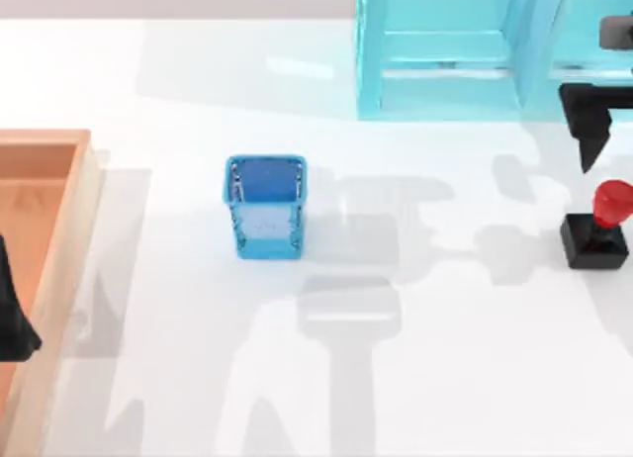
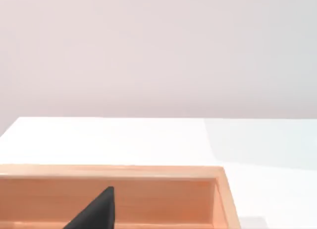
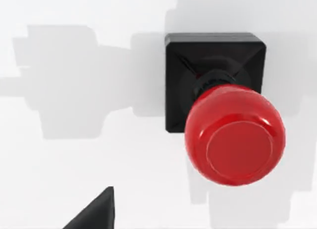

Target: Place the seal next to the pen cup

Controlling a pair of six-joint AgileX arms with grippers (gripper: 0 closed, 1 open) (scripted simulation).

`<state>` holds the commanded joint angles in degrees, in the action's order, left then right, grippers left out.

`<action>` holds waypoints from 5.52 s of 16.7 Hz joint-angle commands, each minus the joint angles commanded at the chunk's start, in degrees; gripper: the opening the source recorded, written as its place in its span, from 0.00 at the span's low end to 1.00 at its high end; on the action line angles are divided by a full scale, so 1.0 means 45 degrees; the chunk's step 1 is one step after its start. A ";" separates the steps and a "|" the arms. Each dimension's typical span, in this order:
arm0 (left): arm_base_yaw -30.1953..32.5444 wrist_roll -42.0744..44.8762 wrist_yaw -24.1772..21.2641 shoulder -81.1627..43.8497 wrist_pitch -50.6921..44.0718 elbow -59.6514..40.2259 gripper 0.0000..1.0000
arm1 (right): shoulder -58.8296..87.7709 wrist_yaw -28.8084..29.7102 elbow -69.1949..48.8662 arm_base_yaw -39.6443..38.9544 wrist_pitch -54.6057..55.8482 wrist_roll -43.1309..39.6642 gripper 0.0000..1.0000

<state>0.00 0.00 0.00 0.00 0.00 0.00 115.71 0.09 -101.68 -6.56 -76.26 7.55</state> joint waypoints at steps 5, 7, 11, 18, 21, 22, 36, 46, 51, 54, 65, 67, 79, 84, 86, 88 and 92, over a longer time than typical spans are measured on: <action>0.0000 0.0000 0.0000 0.0000 0.0000 0.0000 1.00 | 0.0432 0.0003 0.2335 -0.0042 0.2980 0.0044 1.00; 0.0000 0.0000 0.0000 0.0000 0.0000 0.0000 1.00 | 0.0598 0.0004 0.3154 -0.0058 0.3873 0.0063 1.00; 0.0000 0.0000 0.0000 0.0000 0.0000 0.0000 1.00 | 0.0674 0.0005 0.3487 -0.0066 0.4226 0.0072 1.00; 0.0000 0.0000 0.0000 0.0000 0.0000 0.0000 1.00 | 0.0674 0.0005 0.3487 -0.0066 0.4226 0.0072 0.55; 0.0000 0.0000 0.0000 0.0000 0.0000 0.0000 1.00 | 0.0674 0.0005 0.3487 -0.0066 0.4226 0.0072 0.32; 0.0000 0.0000 0.0000 0.0000 0.0000 0.0000 1.00 | 0.0674 0.0005 0.3487 -0.0066 0.4226 0.0072 0.25; 0.0000 0.0000 0.0000 0.0000 0.0000 0.0000 1.00 | 0.0732 0.0011 0.3303 -0.0122 0.4062 0.0162 0.00; 0.0000 0.0000 0.0000 0.0000 0.0000 0.0000 1.00 | 0.2701 0.0023 -0.4653 -0.2804 -0.1864 0.2895 0.00; 0.0000 0.0000 0.0000 0.0000 0.0000 0.0000 1.00 | 0.3186 0.0034 -0.7563 -0.3995 -0.4287 0.4078 0.00; 0.0000 0.0000 0.0000 0.0000 0.0000 0.0000 1.00 | 0.3223 0.0037 -0.7797 -0.4109 -0.4498 0.4190 0.00; 0.0000 0.0000 0.0000 0.0000 0.0000 0.0000 1.00 | 0.3864 0.1007 -0.6538 -0.6579 -0.1591 0.6633 0.00; 0.0000 0.0000 0.0000 0.0000 0.0000 0.0000 1.00 | 0.3998 0.1177 -0.6332 -0.7032 -0.1107 0.7042 0.00; 0.0000 0.0000 0.0000 0.0000 0.0000 0.0000 1.00 | 0.3914 0.1195 -0.5376 -0.7070 -0.0218 0.7075 0.00; 0.0000 0.0000 0.0000 0.0000 0.0000 0.0000 1.00 | 0.3914 0.1195 -0.5376 -0.7070 -0.0218 0.7075 0.23; 0.0000 0.0000 0.0000 0.0000 0.0000 0.0000 1.00 | 0.3914 0.1195 -0.5376 -0.7070 -0.0218 0.7075 0.38; 0.0000 0.0000 0.0000 0.0000 0.0000 0.0000 1.00 | 0.3914 0.1195 -0.5376 -0.7070 -0.0218 0.7075 0.53; 0.0000 0.0000 0.0000 0.0000 0.0000 0.0000 1.00 | 0.3914 0.1195 -0.5376 -0.7070 -0.0218 0.7075 0.83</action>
<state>0.00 0.00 0.00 0.00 0.00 0.00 133.33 5.46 -125.87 -38.38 -77.24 39.39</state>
